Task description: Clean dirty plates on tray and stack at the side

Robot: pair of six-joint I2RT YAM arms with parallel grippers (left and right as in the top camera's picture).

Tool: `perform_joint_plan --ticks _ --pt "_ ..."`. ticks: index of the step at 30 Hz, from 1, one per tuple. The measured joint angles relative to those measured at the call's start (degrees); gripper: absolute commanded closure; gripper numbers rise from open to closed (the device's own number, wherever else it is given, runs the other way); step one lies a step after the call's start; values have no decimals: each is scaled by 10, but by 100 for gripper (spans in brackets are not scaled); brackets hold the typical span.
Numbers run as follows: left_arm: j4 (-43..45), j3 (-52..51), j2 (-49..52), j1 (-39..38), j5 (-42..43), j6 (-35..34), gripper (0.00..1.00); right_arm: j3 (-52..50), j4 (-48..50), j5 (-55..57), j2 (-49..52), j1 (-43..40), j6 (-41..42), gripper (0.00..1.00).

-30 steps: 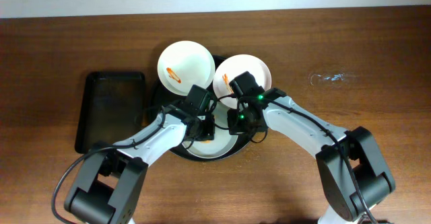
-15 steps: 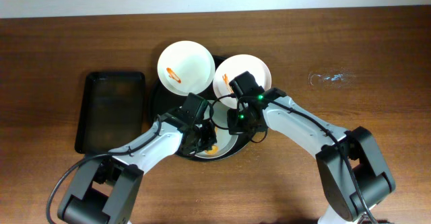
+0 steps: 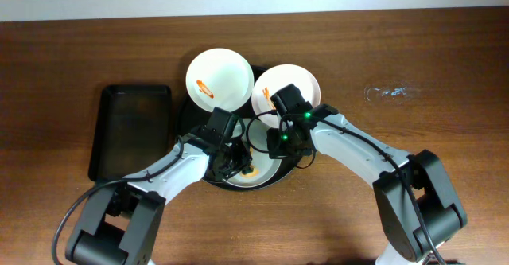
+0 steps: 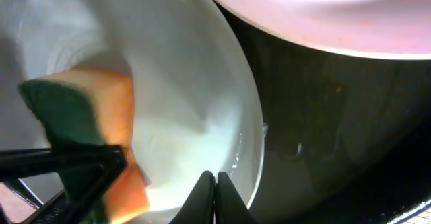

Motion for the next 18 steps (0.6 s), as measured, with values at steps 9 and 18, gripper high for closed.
perform_joint_plan --ticks 9,18 --pt "-5 -2 -2 5 -10 -24 100 0 0 0 0 0 0 95" --pt "-123 17 -1 119 40 -42 100 0 0 0 0 0 0 95"
